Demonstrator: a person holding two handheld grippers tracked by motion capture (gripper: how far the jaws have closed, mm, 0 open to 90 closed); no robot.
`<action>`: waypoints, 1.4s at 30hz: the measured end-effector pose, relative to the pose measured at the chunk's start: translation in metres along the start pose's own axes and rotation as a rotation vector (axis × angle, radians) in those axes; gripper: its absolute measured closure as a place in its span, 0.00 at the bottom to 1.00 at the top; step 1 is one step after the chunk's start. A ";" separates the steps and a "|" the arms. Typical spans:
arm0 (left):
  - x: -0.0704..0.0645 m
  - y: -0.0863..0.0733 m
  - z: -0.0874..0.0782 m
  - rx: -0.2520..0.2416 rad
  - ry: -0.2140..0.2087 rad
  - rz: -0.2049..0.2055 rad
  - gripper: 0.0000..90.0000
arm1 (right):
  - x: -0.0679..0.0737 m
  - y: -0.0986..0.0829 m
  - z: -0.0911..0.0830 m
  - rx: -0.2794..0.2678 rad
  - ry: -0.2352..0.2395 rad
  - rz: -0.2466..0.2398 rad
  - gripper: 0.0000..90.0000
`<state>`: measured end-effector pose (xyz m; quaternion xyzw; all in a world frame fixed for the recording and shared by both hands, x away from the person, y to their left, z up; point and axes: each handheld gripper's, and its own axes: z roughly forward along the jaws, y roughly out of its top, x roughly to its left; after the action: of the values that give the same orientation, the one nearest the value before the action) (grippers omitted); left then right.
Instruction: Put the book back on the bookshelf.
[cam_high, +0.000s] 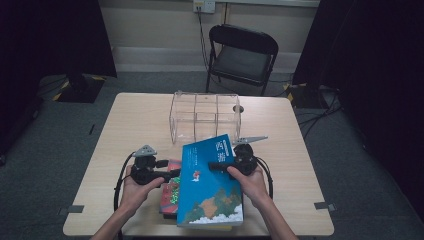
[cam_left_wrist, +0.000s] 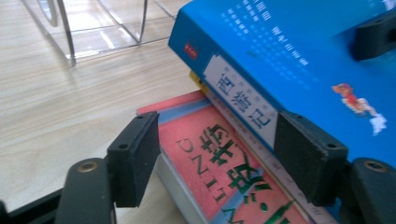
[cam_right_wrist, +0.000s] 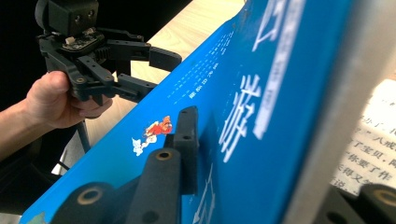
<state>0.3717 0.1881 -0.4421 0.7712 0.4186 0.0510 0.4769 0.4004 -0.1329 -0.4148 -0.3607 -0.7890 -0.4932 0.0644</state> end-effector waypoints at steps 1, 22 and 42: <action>0.000 0.000 -0.001 -0.006 -0.009 0.000 0.33 | 0.000 -0.001 0.000 -0.008 -0.003 -0.014 0.82; -0.011 0.013 -0.010 -0.074 -0.116 -0.069 0.24 | 0.012 -0.002 -0.013 -0.094 -0.009 -0.106 0.85; -0.039 0.027 0.003 -0.065 -0.223 -0.017 0.24 | 0.037 0.008 -0.034 -0.179 -0.011 -0.183 0.88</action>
<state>0.3643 0.1539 -0.4096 0.7525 0.3677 -0.0254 0.5458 0.3694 -0.1402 -0.3750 -0.2941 -0.7718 -0.5635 -0.0178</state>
